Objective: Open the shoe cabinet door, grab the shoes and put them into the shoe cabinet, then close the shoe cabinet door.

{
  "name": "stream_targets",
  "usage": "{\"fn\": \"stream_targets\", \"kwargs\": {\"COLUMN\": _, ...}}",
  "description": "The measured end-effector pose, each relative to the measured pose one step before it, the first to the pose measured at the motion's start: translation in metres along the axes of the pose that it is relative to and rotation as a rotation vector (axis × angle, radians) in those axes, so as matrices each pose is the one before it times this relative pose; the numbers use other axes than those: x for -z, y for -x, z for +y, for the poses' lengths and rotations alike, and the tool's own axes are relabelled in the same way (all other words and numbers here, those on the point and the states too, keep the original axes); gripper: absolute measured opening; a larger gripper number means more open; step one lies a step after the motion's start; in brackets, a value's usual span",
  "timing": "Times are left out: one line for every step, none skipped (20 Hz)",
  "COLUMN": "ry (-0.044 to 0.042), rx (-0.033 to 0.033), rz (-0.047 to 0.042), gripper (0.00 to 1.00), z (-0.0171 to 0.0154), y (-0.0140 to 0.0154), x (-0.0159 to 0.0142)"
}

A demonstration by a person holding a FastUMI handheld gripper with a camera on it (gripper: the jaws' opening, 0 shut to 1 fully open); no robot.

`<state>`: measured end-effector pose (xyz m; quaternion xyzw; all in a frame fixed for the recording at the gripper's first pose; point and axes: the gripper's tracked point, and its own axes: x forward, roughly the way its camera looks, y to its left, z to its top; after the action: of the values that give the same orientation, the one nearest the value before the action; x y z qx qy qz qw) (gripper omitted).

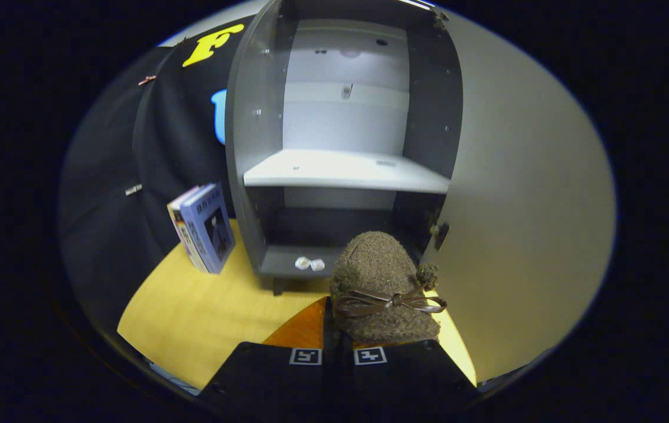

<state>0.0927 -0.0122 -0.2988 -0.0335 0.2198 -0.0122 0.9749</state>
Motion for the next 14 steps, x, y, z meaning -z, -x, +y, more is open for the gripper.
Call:
{"fn": "stream_targets", "kwargs": {"ry": 0.00375, "rx": -0.00363, "rz": -0.02071, "gripper": 0.05, "z": -0.00047, "y": 0.00236, "x": -0.01858}}
{"fn": "stream_targets", "kwargs": {"ry": 0.00041, "rx": -0.00497, "rz": -0.01305, "gripper": 0.05, "z": -0.00063, "y": -0.00040, "x": -0.01559}}
{"fn": "stream_targets", "kwargs": {"ry": -0.00197, "rx": -0.00351, "rz": -0.00326, "gripper": 0.05, "z": -0.00016, "y": -0.00453, "x": -0.01426}}
{"fn": "stream_targets", "kwargs": {"ry": -0.00162, "rx": -0.00191, "rz": -0.01703, "gripper": 0.05, "z": -0.00159, "y": -0.00466, "x": -0.01505}}
{"fn": "stream_targets", "kwargs": {"ry": 0.00539, "rx": 0.00118, "rz": -0.01862, "gripper": 0.05, "z": -0.00201, "y": -0.00773, "x": -0.01477}}
{"fn": "stream_targets", "kwargs": {"ry": 0.01602, "rx": 0.00394, "rz": -0.00994, "gripper": 0.05, "z": -0.00305, "y": -0.00898, "x": -0.01118}}
{"fn": "stream_targets", "kwargs": {"ry": 0.01802, "rx": 0.00393, "rz": -0.00937, "gripper": 0.05, "z": -0.00368, "y": -0.01028, "x": -0.01168}}
{"fn": "stream_targets", "kwargs": {"ry": 0.01185, "rx": -0.00241, "rz": -0.00054, "gripper": 0.05, "z": -0.00308, "y": -0.01040, "x": -0.01076}}
{"fn": "stream_targets", "kwargs": {"ry": 0.00598, "rx": -0.00437, "rz": -0.00152, "gripper": 0.05, "z": -0.00157, "y": -0.01232, "x": -0.00975}}
{"fn": "stream_targets", "kwargs": {"ry": -0.00271, "rx": -0.00651, "rz": -0.00245, "gripper": 0.05, "z": -0.00186, "y": -0.01319, "x": -0.00954}}
{"fn": "stream_targets", "kwargs": {"ry": -0.00354, "rx": -0.00721, "rz": 0.00215, "gripper": 0.05, "z": -0.00171, "y": -0.01590, "x": -0.00864}}
{"fn": "stream_targets", "kwargs": {"ry": -0.00654, "rx": -0.00655, "rz": 0.00005, "gripper": 0.05, "z": -0.00221, "y": -0.01402, "x": -0.00781}}
{"fn": "stream_targets", "kwargs": {"ry": -0.00500, "rx": -0.00717, "rz": 0.00287, "gripper": 0.05, "z": -0.00156, "y": -0.01462, "x": -0.00546}}
{"fn": "stream_targets", "kwargs": {"ry": 0.00162, "rx": 0.00186, "rz": 0.00740, "gripper": 0.05, "z": -0.00364, "y": -0.01451, "x": -0.00428}}
